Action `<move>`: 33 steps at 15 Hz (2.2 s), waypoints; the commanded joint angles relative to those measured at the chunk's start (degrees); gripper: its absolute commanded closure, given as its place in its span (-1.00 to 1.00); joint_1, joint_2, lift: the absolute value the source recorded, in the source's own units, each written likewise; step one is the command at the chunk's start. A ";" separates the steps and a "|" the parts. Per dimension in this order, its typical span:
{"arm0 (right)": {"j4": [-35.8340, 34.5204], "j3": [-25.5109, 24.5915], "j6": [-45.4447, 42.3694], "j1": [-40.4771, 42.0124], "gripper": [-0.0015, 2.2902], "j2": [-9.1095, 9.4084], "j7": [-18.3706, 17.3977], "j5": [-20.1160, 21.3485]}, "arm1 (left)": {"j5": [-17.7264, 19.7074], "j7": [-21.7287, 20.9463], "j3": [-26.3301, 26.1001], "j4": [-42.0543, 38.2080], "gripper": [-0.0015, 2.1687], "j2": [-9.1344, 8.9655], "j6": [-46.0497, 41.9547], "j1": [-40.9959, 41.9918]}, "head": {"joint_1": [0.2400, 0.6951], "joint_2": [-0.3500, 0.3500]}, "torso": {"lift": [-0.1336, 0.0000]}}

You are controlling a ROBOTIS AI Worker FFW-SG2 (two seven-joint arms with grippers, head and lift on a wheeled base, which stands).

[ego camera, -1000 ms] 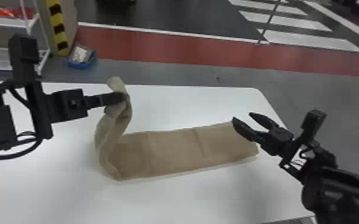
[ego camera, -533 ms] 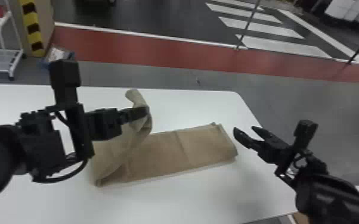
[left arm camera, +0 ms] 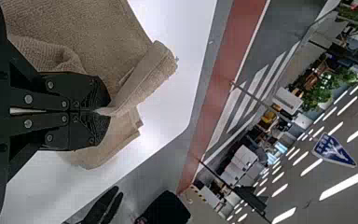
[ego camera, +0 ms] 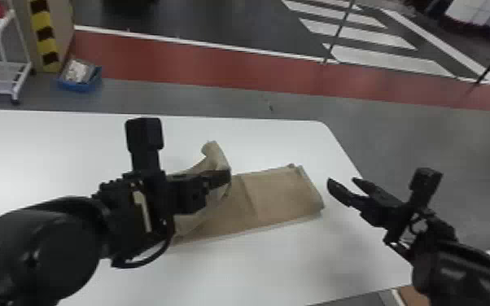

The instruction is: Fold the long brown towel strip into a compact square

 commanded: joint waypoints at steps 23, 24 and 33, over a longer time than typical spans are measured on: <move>-21.98 9.58 32.71 5.61 -0.59 7.81 -12.16 -9.75 | -2.24 -6.46 7.44 -6.47 -0.97 12.57 -15.10 13.78 | 1.00 -1.00 | -0.80; -23.30 10.29 32.89 5.78 -0.59 8.25 -13.30 -9.92 | -2.15 -7.34 8.06 -6.47 -0.97 12.66 -15.10 14.31 | 1.00 -0.94 | -0.80; -21.19 12.40 38.69 2.18 -0.48 7.37 -16.02 -7.99 | -0.48 -8.92 9.47 -6.65 -0.97 12.40 -15.10 14.83 | 1.00 -0.77 | -0.80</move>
